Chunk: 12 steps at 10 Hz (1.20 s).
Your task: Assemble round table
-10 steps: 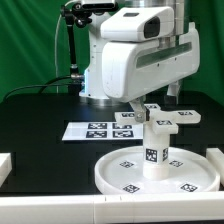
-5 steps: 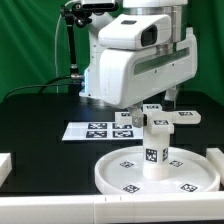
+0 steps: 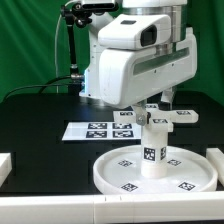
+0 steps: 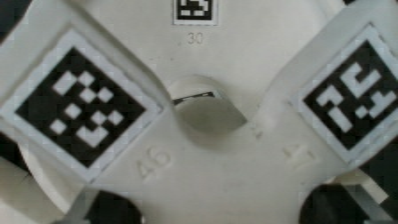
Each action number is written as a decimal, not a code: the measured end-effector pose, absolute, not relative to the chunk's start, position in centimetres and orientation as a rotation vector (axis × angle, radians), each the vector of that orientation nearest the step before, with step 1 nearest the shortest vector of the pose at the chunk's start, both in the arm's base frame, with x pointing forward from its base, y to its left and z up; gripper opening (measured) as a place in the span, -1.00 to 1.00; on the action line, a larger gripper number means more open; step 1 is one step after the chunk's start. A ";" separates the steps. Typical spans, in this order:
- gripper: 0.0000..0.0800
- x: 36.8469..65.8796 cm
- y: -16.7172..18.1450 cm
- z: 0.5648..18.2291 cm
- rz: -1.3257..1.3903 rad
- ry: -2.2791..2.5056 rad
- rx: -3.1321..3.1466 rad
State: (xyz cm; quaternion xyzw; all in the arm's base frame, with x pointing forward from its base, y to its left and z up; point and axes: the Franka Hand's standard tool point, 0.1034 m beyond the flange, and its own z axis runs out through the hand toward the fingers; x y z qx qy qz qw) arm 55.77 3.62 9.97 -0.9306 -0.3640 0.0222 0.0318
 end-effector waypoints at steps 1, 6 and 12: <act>0.11 55.8 3.6 10.0 0.068 -1.121 -2.866; 0.11 56.0 3.4 10.0 0.054 -0.478 -3.037; 0.11 55.9 3.9 10.0 -0.038 0.679 -2.950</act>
Offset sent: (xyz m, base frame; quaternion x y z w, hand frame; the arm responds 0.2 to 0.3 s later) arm 0.0078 -0.0097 0.0093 0.0098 0.0010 0.2179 0.9759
